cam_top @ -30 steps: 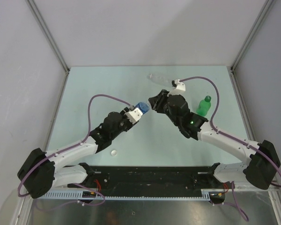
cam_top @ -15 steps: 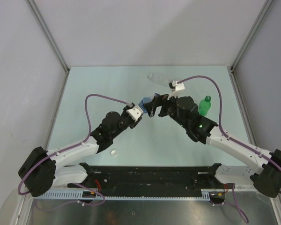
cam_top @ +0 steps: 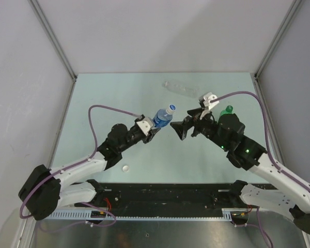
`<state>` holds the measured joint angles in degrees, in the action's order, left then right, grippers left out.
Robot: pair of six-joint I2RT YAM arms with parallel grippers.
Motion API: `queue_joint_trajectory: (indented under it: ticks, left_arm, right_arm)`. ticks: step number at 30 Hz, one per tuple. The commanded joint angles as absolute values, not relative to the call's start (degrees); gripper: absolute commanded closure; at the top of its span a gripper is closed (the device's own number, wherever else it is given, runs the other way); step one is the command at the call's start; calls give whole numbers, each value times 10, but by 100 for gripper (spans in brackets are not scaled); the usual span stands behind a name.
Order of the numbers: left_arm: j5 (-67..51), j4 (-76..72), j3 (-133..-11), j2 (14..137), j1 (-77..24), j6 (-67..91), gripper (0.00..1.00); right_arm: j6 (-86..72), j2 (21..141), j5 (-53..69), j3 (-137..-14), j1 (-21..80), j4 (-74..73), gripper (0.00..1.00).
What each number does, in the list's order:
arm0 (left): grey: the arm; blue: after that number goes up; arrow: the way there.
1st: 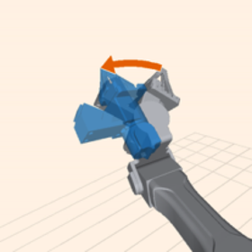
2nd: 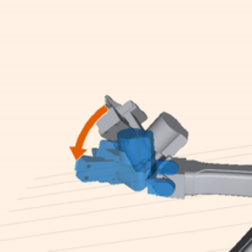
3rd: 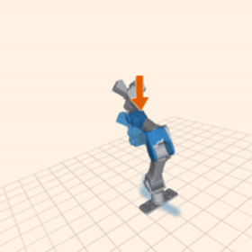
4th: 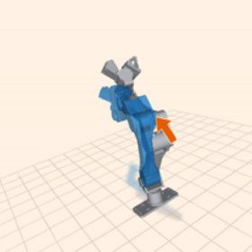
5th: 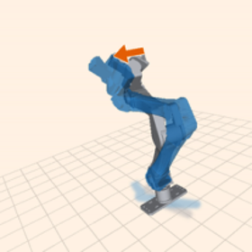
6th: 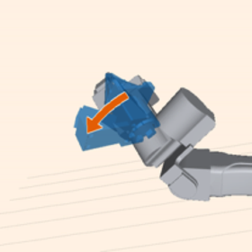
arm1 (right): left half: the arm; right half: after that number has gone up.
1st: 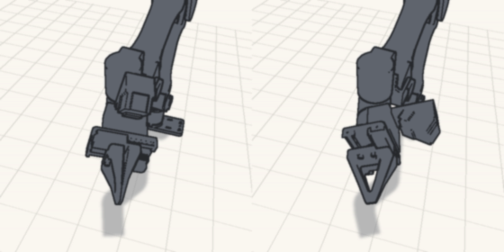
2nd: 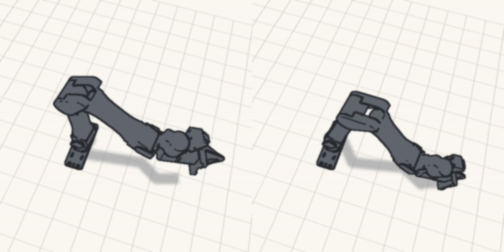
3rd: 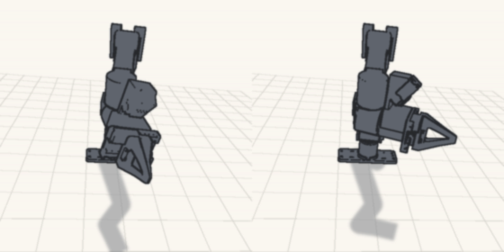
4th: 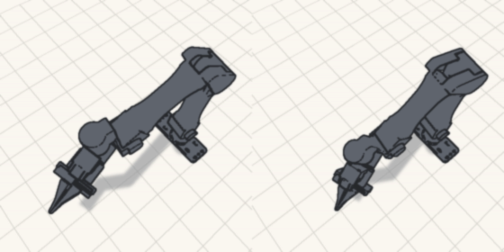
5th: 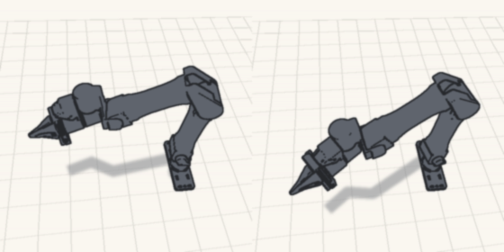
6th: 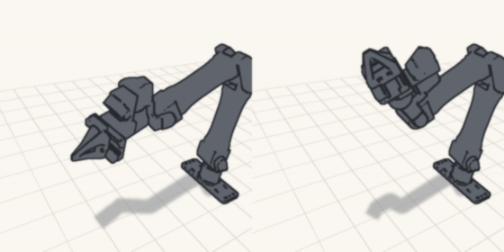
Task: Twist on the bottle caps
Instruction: Screw the bottle cap onto the plastic bottle.
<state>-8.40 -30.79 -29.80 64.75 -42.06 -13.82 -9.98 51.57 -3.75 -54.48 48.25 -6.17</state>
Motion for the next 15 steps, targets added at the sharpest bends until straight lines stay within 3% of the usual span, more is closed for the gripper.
queue_joint_trajectory:
  ticks: [1,8,15]
  left_arm:
    - [-243,-368,-269,608,-393,-131,100]
    - [-505,-362,-247,590,-353,-161,100]
    - [-570,-318,-259,597,-342,-189,100]
  right_arm:
    - [39,461,4,-537,476,-150,1]
    - [217,350,227,-486,467,-160,4]
    - [259,373,354,-485,467,-103,13]
